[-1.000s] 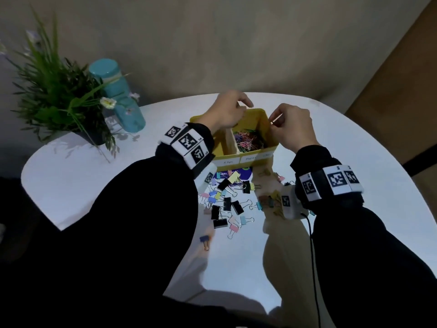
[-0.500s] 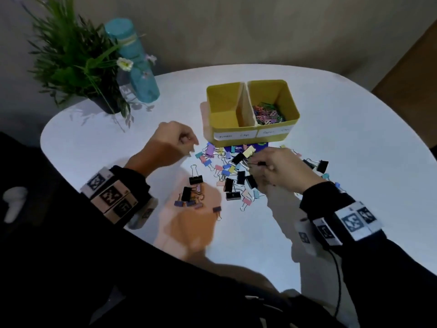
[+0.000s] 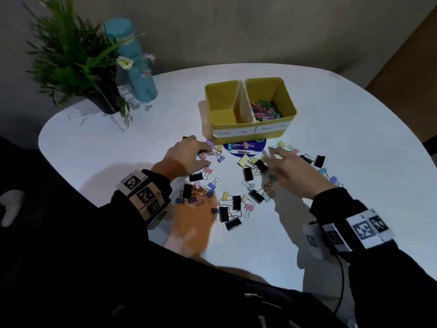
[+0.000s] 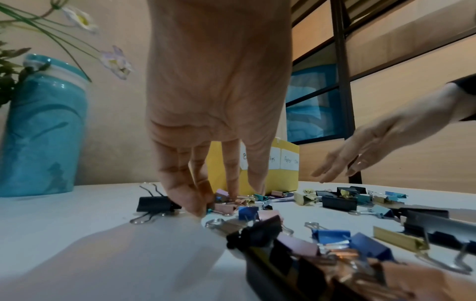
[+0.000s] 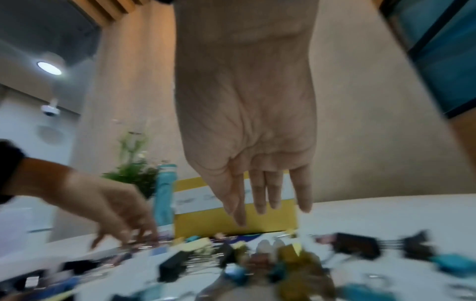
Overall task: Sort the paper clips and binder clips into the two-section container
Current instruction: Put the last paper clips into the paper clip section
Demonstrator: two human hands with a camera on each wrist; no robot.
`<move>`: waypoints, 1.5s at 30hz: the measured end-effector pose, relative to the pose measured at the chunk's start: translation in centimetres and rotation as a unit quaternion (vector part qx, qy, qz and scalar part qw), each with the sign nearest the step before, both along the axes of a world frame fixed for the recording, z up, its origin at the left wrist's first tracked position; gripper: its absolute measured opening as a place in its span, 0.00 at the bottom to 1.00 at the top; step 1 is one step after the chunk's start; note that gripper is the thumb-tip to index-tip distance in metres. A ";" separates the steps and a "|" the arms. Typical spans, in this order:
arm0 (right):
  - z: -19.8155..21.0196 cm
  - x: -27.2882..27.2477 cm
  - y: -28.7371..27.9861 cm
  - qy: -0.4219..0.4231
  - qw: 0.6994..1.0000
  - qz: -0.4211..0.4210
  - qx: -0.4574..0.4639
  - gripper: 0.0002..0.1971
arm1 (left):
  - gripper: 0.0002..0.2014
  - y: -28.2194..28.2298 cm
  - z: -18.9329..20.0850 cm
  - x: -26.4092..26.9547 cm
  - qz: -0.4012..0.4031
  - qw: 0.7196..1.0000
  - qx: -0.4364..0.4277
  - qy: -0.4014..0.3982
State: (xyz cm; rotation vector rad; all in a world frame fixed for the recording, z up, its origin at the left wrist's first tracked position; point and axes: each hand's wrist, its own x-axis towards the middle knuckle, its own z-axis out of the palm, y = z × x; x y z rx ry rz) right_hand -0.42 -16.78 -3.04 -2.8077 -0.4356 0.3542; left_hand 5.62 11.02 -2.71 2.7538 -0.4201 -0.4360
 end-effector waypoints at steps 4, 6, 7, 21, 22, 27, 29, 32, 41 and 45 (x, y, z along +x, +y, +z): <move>-0.2 -0.5 -3.5 0.051 0.986 -0.134 -0.084 0.26 | 0.14 0.5 0.1 0.0 0.005 1.000 -0.002 -0.013; -0.6 -1.2 -4.0 0.082 0.979 -0.152 -0.105 0.25 | 0.13 0.4 0.0 -0.1 -0.005 1.000 -0.015 -0.010; -0.9 -1.6 -4.0 0.099 0.980 -0.140 -0.098 0.25 | 0.12 0.4 0.0 -0.2 -0.010 1.000 -0.022 -0.006; -1.0 -2.6 -8.8 0.088 0.966 -0.239 -0.033 0.29 | 0.14 -1.1 0.2 -2.1 -0.056 0.994 -0.089 0.026; -1.2 -2.8 -8.7 0.125 0.966 -0.222 -0.035 0.30 | 0.14 -1.5 0.1 -2.3 -0.062 0.993 -0.095 0.023; -0.7 -4.8 -6.0 0.194 0.975 -0.102 0.030 0.35 | 0.15 -3.0 -0.3 -2.6 -0.088 0.991 -0.090 0.037; -0.3 -5.1 -6.5 0.167 0.972 -0.147 0.073 0.35 | 0.14 -3.1 -0.3 -2.7 -0.091 0.991 -0.086 0.040; -0.1 -4.8 -8.8 0.122 0.955 -0.262 0.066 0.29 | 0.11 -2.5 0.0 -2.5 -0.053 0.994 -0.097 0.007; -1.1 -4.4 -5.1 0.102 0.939 -0.295 0.143 0.33 | 0.38 1.1 -0.6 0.1 0.134 0.990 -0.006 0.036; -1.9 -2.6 -2.2 0.047 0.962 -0.253 0.089 0.40 | 0.40 -0.1 -0.9 -0.9 0.085 0.996 -0.011 0.036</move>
